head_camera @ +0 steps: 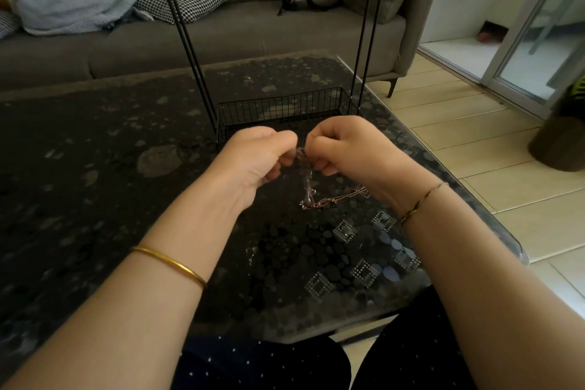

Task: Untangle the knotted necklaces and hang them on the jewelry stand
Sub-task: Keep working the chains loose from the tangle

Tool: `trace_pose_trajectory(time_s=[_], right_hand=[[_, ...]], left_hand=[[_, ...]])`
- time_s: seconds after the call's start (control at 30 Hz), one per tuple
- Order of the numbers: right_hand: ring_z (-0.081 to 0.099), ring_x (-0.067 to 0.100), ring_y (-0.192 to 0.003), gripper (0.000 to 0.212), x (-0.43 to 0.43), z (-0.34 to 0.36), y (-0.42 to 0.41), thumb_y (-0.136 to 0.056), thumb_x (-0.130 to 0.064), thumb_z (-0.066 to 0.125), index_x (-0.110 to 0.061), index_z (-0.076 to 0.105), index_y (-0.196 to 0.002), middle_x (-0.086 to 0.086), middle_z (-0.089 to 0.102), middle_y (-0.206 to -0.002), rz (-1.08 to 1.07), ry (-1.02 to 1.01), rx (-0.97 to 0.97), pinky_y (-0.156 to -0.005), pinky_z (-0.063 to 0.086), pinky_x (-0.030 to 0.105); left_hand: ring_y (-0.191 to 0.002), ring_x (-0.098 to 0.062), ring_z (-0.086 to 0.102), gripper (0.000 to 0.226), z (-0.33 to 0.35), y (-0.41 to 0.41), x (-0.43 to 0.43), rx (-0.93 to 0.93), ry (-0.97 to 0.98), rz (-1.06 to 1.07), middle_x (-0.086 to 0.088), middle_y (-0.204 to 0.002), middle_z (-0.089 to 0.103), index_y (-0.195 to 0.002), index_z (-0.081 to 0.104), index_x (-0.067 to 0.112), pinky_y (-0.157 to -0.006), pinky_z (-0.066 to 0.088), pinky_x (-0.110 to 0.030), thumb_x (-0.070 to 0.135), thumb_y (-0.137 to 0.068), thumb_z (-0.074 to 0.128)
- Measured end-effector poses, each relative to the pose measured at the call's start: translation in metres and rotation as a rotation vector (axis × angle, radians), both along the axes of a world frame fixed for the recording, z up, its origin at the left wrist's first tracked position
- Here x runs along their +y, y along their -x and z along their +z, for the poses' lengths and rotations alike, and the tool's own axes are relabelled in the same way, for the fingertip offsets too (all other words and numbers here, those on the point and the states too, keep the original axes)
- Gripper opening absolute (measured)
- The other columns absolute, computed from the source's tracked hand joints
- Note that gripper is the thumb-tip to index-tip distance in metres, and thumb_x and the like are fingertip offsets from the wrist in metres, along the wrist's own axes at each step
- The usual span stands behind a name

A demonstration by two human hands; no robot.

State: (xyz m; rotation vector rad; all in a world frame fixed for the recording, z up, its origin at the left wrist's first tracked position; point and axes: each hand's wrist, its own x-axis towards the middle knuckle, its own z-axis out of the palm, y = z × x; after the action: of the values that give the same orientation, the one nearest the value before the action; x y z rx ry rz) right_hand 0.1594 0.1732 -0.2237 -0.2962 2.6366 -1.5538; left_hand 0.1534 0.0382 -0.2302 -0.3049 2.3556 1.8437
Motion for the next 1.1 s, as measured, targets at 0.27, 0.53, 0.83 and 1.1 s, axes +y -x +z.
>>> trace_pose_trajectory(time_s=[0.27, 0.53, 0.83, 1.1], right_hand=[[0.055, 0.013, -0.068, 0.015, 0.006, -0.001, 0.003, -0.088, -0.007, 0.057, -0.011, 0.061, -0.073, 0.004, 0.059, -0.073, -0.019, 0.218, -0.164, -0.063, 0.046, 0.023], [0.055, 0.011, -0.065, 0.015, 0.010, -0.003, 0.005, -0.088, -0.006, 0.058, -0.010, 0.061, -0.074, 0.005, 0.060, -0.073, -0.019, 0.255, -0.175, -0.061, 0.048, 0.022], [0.057, 0.012, -0.066, 0.014, 0.006, -0.005, 0.005, -0.086, -0.006, 0.056, -0.009, 0.061, -0.074, 0.005, 0.061, -0.072, -0.089, 0.139, -0.042, -0.060, 0.050, 0.022], [0.056, 0.009, -0.058, 0.013, 0.004, -0.003, 0.004, -0.085, 0.001, 0.055, -0.008, 0.056, -0.076, 0.003, 0.058, -0.067, -0.094, 0.143, -0.029, -0.058, 0.052, 0.022]], left_hand=[[-0.068, -0.010, 0.054, 0.013, 0.001, -0.003, -0.004, -0.098, -0.038, -0.090, 0.001, -0.069, 0.063, -0.072, 0.065, 0.014, -0.062, 0.044, -0.023, 0.010, -0.084, 0.062], [-0.070, -0.008, 0.058, 0.003, 0.000, -0.005, -0.002, -0.073, -0.050, -0.118, 0.000, -0.076, 0.068, -0.080, 0.071, 0.012, -0.062, 0.046, -0.021, 0.013, -0.083, 0.070], [-0.072, -0.007, 0.057, 0.005, 0.000, -0.005, -0.004, -0.043, -0.028, -0.171, 0.002, -0.079, 0.066, -0.083, 0.067, 0.014, -0.064, 0.047, -0.020, 0.011, -0.087, 0.066], [-0.076, -0.009, 0.056, 0.014, -0.003, -0.005, -0.004, 0.038, 0.076, -0.151, 0.002, -0.080, 0.063, -0.079, 0.064, 0.016, -0.070, 0.047, -0.025, 0.015, -0.092, 0.060]])
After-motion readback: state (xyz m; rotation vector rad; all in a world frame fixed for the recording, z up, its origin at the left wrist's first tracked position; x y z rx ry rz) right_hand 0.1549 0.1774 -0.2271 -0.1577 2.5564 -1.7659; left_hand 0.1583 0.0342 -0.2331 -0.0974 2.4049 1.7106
